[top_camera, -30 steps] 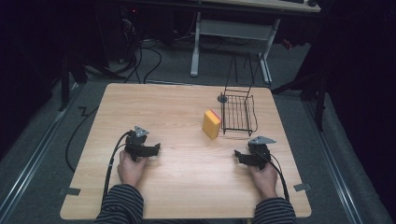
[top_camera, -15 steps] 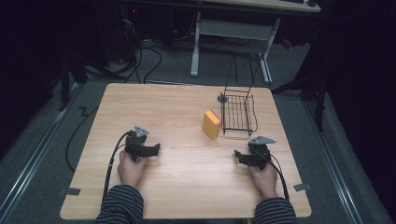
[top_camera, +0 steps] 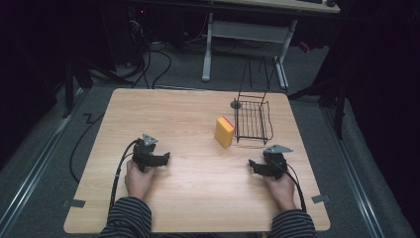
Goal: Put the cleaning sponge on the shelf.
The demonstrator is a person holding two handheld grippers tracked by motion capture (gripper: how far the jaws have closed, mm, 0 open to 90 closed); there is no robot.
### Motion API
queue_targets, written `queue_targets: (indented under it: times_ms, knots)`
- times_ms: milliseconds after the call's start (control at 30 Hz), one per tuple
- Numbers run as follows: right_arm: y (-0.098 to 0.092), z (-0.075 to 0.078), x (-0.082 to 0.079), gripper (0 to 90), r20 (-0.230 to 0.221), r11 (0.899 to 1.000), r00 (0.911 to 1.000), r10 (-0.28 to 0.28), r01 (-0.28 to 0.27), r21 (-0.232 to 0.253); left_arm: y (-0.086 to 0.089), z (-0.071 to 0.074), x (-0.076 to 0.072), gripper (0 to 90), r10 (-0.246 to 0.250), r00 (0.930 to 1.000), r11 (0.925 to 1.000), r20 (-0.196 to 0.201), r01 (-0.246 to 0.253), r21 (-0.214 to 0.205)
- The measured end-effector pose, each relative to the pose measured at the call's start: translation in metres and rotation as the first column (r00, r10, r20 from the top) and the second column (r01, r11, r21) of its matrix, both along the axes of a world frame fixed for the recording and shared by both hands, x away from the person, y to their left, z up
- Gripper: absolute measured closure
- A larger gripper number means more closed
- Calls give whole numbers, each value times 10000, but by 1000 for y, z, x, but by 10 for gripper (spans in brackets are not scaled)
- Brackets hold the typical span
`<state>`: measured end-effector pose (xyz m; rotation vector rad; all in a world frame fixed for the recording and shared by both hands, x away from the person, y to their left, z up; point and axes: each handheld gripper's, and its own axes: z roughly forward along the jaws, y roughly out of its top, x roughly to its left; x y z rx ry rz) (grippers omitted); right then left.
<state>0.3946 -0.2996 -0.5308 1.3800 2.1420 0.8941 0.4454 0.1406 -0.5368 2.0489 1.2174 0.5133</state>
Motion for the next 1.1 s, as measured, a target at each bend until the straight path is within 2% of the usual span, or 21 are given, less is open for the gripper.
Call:
queue_targets:
  times_ms: [367, 567, 633, 767, 933, 1100]
  knots:
    - [1, 0, -1, 290, -1, 9999, 9999, -128, 128, -3, 0, 0, 0, 162, 8, 10000, 10000, -8, -8, -21]
    - [0, 1, -3, 306, 157, 9996, 9995, -263, 264, -94, 0, 0, 0, 163, -8, 10000, 10000, -26, 8, -21]
    - [-2, 5, -4, 310, 218, 9996, 9995, -244, 240, 173, 0, 0, 0, 163, -9, 10000, 10000, -33, 9, -22]
    - [-2, 10, -7, 315, 425, 9994, 9989, -214, 201, 290, 0, 0, 0, 163, 1, 10000, 10000, -17, -1, -25]
    - [-1, 19, -13, 322, 697, 9977, 9975, -101, 54, 670, 0, 0, 0, 163, -4, 10000, 10000, -26, 4, -23]
    - [6, 32, -19, 323, 1061, 9952, 9941, 233, -332, 923, 0, 0, 0, 163, -3, 10000, 10000, -23, 3, -22]
